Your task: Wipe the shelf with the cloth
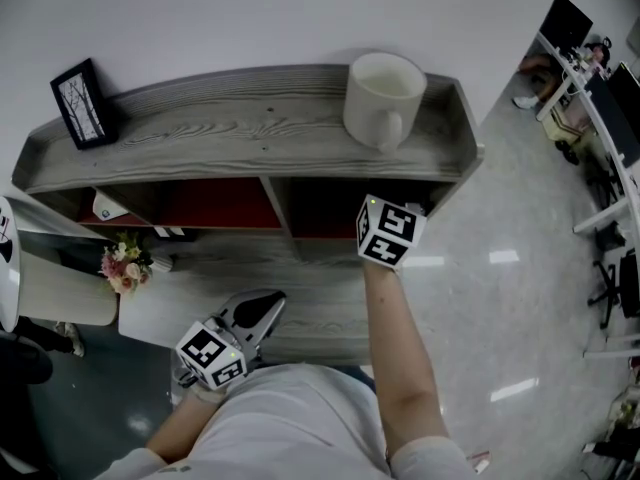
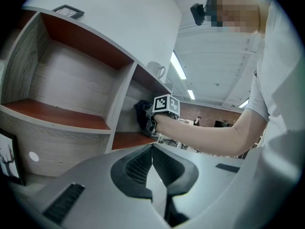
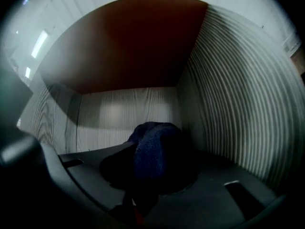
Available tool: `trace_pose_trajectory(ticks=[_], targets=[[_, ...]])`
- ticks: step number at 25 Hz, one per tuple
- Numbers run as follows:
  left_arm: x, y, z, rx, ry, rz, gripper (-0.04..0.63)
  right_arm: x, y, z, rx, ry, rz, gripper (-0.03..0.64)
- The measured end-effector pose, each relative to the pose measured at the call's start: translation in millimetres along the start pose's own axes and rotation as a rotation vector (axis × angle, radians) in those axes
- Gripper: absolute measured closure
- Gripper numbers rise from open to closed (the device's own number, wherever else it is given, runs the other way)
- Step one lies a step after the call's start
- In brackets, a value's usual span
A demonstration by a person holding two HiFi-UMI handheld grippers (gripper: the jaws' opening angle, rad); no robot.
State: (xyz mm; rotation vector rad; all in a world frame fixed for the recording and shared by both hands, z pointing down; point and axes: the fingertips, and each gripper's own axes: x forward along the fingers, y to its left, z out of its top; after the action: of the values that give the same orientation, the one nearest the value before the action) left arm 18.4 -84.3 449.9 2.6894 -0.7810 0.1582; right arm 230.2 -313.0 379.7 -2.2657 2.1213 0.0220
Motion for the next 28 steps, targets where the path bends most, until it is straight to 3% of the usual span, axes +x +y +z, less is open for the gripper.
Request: trace_pose_trajectory(ticks=[10, 18, 25, 28], targets=[[-11, 3, -6, -0.016, 0.002, 0.021, 0.580, 2, 16, -49, -0.044, 0.126, 0.004, 0.529], [-23, 11, -9, -0.036, -0.007, 0.057, 0.580, 5, 95, -55, -0.048, 0.162, 0.183, 0.528], [-29, 17, -8, -0.047, -0.025, 0.082, 0.580, 5, 166, -44, -0.163, 0.141, 0.385, 0.528], [-29, 18, -8, -0.048, -0.027, 0.084, 0.580, 5, 172, -45, -0.218, 0.137, 0.410, 0.528]])
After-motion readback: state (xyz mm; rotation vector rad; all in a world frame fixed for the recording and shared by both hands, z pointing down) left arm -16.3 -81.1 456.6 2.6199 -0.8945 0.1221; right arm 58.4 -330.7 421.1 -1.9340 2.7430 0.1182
